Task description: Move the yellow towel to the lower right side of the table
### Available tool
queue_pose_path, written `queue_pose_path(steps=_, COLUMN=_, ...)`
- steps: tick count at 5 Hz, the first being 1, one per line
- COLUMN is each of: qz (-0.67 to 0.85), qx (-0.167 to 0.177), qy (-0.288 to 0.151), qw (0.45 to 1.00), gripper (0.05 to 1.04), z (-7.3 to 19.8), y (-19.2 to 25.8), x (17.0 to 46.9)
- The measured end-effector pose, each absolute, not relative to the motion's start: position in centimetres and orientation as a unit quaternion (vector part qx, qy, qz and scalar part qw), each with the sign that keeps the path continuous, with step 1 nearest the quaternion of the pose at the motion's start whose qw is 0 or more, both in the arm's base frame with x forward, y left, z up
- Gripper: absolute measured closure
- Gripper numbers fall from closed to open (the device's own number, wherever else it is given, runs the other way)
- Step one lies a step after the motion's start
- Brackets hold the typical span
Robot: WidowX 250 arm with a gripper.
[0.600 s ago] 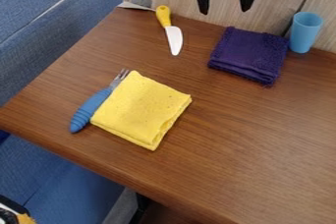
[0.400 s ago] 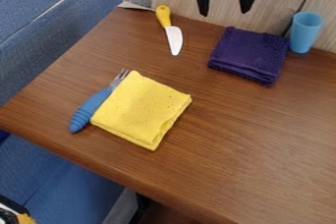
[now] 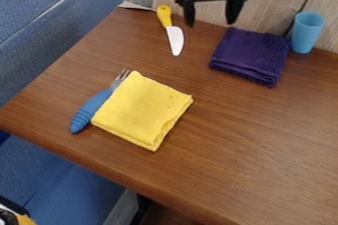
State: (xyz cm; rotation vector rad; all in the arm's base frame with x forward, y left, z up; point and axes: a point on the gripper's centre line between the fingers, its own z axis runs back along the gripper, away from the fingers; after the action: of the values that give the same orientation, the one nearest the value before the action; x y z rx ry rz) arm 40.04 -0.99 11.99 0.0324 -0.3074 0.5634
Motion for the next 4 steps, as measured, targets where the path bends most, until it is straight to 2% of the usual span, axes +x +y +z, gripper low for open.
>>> queue_pose_path(steps=1, qz=0.277, qx=0.017, qy=-0.153, qw=0.949, gripper=0.083, z=12.5, y=-0.1, x=37.4)
queue_pose_path(steps=2, qz=0.273, qx=0.031, qy=-0.138, qw=0.952, gripper=0.083, z=11.0, y=0.6, x=33.9)
queue_pose_path(steps=4, qz=0.321, qx=0.004, qy=-0.093, qw=0.942, gripper=0.083, z=5.9, y=3.2, x=28.2)
